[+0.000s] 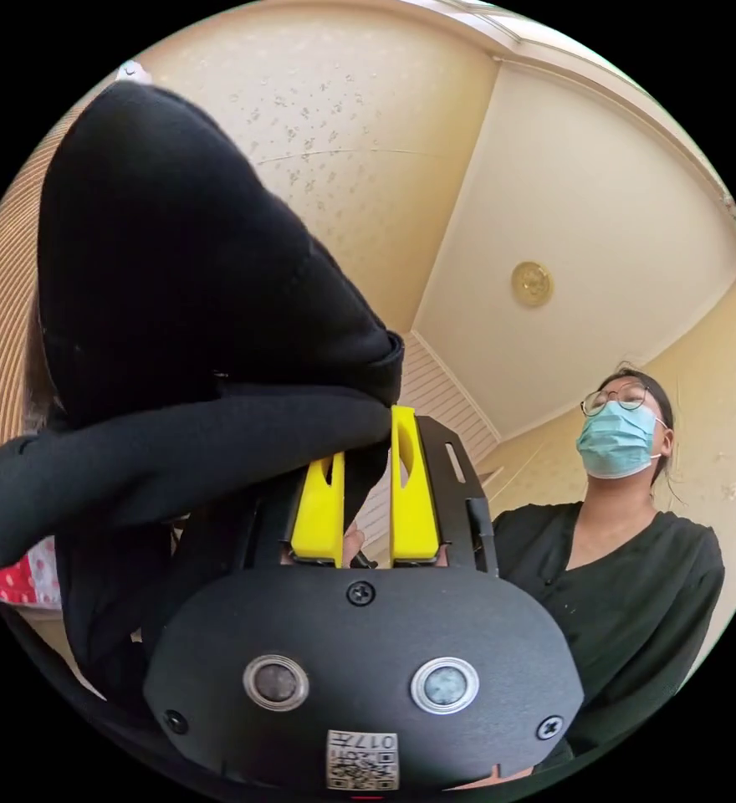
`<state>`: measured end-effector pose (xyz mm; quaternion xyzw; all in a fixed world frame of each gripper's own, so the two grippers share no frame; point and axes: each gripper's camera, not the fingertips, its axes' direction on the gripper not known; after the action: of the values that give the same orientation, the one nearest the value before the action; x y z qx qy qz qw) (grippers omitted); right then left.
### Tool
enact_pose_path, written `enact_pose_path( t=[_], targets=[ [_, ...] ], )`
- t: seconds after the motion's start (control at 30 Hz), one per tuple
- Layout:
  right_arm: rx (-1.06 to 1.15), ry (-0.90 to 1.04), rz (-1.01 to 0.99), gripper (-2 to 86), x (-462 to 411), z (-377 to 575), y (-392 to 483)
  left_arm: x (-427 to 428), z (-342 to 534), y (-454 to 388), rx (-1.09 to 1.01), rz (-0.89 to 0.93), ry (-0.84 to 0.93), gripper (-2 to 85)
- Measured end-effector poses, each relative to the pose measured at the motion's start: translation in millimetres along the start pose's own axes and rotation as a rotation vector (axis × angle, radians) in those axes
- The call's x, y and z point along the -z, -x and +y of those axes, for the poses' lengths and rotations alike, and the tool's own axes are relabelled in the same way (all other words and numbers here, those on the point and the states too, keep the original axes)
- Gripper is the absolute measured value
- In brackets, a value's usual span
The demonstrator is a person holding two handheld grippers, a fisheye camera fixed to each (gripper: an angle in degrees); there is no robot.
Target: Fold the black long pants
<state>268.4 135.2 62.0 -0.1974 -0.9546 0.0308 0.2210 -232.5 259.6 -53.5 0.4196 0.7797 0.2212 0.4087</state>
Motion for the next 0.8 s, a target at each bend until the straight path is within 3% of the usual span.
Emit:
enact_pose_path(
  t=[0.1, 0.23, 0.37, 0.5, 0.6, 0.63, 0.67, 0.73, 0.8],
  targets=[
    [0.077, -0.008, -0.017, 2.6, -14, -31, 29, -18, -23, -24, -0.096, 0.017, 0.051, 6.7],
    [0.27, -0.106, -0.097, 2.5, -15, -84, 89, -27, -73, -67, -0.308, 0.174, 0.068, 6.1],
    [0.471, -0.14, -0.026, 2.3, -26, -127, 160, -45, -139, -127, -0.562, 0.22, 0.136, 5.6],
    [0.569, -0.326, 0.089, 2.3, -18, -173, 201, -68, -249, -120, -0.524, 0.179, 0.1, 5.2],
    [0.675, -0.391, 0.558, 2.4, -2, -242, 230, -112, -348, -68, -0.44, -0.234, 0.203, 6.5],
    [0.668, -0.365, 0.899, 2.5, 4, -271, 231, -122, -371, -32, -0.359, -0.407, 0.223, 7.9],
    [0.527, -0.395, 1.272, 2.7, 10, -291, 222, -122, -377, 4, -0.246, -0.522, 0.219, 9.7],
    [0.225, -0.449, 1.554, 3.0, 26, -297, 199, -118, -358, 47, -0.137, -0.548, 0.232, 10.0],
    [0.276, -0.275, 1.525, 3.4, 22, -279, 177, -118, -314, 79, -0.11, -0.551, 0.299, 10.5]
  ],
)
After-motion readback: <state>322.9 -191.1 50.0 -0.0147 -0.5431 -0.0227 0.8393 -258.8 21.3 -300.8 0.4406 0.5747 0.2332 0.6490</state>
